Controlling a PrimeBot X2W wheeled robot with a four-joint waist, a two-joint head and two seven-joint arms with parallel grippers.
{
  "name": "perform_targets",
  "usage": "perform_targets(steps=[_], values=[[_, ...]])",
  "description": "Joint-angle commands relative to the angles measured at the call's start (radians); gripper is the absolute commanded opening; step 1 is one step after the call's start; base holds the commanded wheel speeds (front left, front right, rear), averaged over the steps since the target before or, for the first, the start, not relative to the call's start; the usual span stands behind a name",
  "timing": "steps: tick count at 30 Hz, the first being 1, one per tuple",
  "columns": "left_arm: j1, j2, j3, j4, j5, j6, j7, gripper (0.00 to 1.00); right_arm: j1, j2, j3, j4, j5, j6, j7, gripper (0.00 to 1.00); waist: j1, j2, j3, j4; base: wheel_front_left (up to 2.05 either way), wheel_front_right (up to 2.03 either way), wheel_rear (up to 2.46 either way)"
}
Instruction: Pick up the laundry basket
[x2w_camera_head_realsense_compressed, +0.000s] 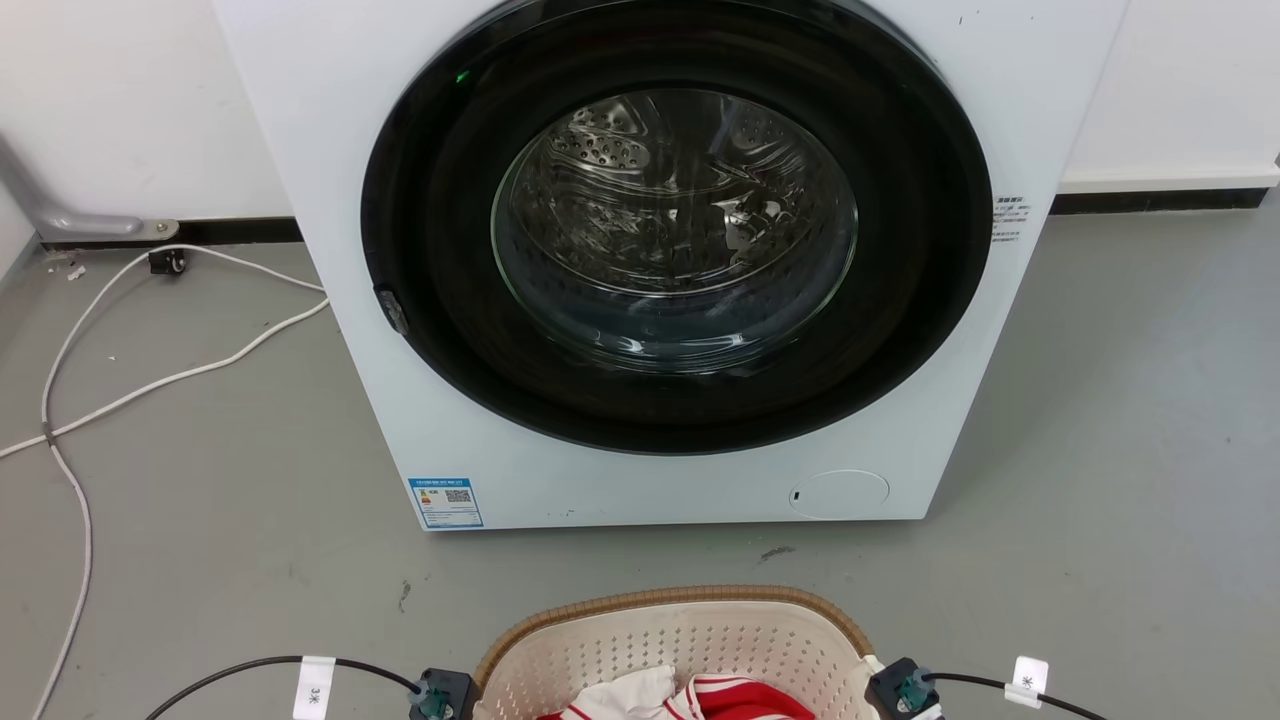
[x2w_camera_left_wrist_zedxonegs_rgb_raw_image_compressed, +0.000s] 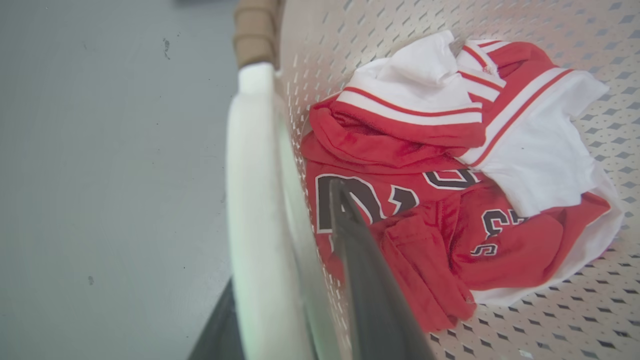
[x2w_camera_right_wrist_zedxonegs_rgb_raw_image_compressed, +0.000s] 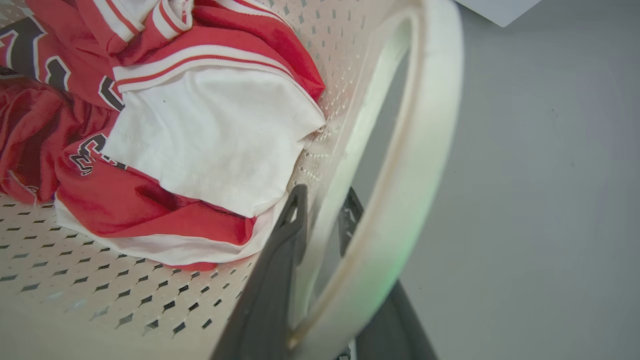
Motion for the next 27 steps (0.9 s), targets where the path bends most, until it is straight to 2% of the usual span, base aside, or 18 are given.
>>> perform_targets(steps=[1, 27], values=[[-0.014, 0.017, -0.007, 0.004, 0.003, -0.007, -0.007, 0.00, 0.006, -0.023, 0.007, 0.007, -0.005, 0.000, 0.004, 0.00, 0.0000, 0.0000, -0.001, 0.000, 0.00, 0.00, 0.00], [-0.021, 0.025, -0.053, 0.008, -0.037, -0.007, -0.014, 0.00, 0.006, -0.019, 0.001, 0.007, -0.007, 0.000, 0.004, 0.00, 0.0000, 0.0000, 0.003, 0.002, 0.00, 0.00, 0.00]])
